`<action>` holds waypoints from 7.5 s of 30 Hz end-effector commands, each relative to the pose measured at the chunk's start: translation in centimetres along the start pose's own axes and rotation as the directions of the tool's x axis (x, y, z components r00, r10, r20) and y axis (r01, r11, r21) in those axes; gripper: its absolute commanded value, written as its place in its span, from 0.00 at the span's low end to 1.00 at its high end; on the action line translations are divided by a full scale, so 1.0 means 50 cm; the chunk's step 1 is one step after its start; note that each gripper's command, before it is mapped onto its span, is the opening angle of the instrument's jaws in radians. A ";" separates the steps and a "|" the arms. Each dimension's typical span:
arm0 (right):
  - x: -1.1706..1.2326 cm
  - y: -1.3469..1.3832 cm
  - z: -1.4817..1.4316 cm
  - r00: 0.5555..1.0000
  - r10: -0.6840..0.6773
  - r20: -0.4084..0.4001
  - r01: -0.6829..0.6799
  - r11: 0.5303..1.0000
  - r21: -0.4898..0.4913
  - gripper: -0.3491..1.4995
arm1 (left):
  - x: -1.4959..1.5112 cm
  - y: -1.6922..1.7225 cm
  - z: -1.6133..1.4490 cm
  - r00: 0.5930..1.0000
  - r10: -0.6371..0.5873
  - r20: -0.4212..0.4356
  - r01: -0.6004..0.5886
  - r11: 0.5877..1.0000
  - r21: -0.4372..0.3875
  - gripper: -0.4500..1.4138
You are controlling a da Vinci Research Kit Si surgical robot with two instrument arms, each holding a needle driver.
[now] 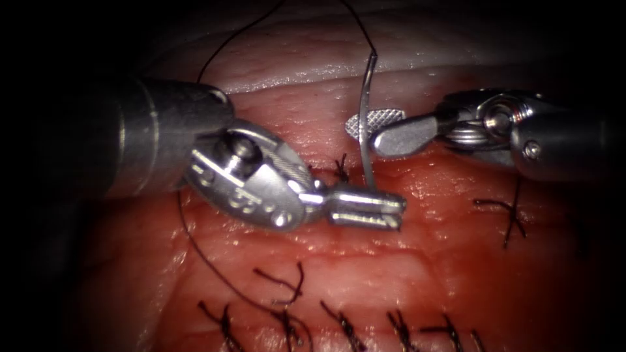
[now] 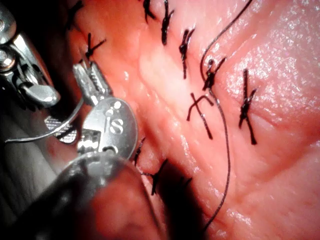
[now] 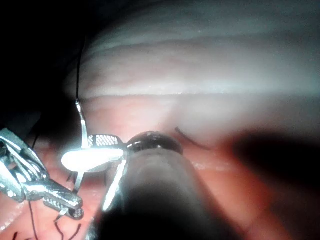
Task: Wound Closure
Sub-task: Hand needle to right needle holder, then drive needle through tissue above incision with right hand
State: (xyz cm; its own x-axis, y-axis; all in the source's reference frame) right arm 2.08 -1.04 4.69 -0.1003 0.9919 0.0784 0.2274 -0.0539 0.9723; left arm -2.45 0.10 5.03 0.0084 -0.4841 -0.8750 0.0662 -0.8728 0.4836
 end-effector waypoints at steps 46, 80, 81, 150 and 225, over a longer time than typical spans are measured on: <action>0.0103 0.0043 -0.0110 0.660 -0.751 0.016 0.747 0.653 -0.123 0.00 | -0.0042 -0.0001 0.0017 0.922 -0.378 0.086 0.366 0.922 0.129 0.59; 0.0145 0.0131 -0.0088 0.152 -0.975 0.165 0.970 0.115 -0.214 0.00 | -0.0213 0.0206 0.0086 0.576 -0.573 0.583 0.538 0.802 0.258 0.00; 0.0144 0.0133 -0.0086 0.139 -0.975 0.172 0.973 0.102 -0.209 0.00 | -0.0215 0.0210 0.0086 0.574 -0.570 0.588 0.538 0.804 0.255 0.00; -0.0138 0.0332 -0.0123 -0.249 -0.907 0.340 0.968 -0.246 0.052 0.00 | -0.0156 0.0179 0.0038 0.579 -0.623 0.525 0.600 0.762 0.243 0.02; -0.0316 0.0461 -0.0208 0.336 -0.667 0.665 0.792 0.582 0.184 0.00 | -0.0156 0.0179 0.0025 0.582 -0.622 0.523 0.602 0.762 0.237 0.01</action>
State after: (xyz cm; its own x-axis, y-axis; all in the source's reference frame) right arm 1.67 -2.81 6.98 0.4638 0.4494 -0.7635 0.2316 0.7703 0.5942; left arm -2.46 -0.32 6.09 -0.5591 0.2297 -0.7967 -0.1811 -0.9715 -0.1530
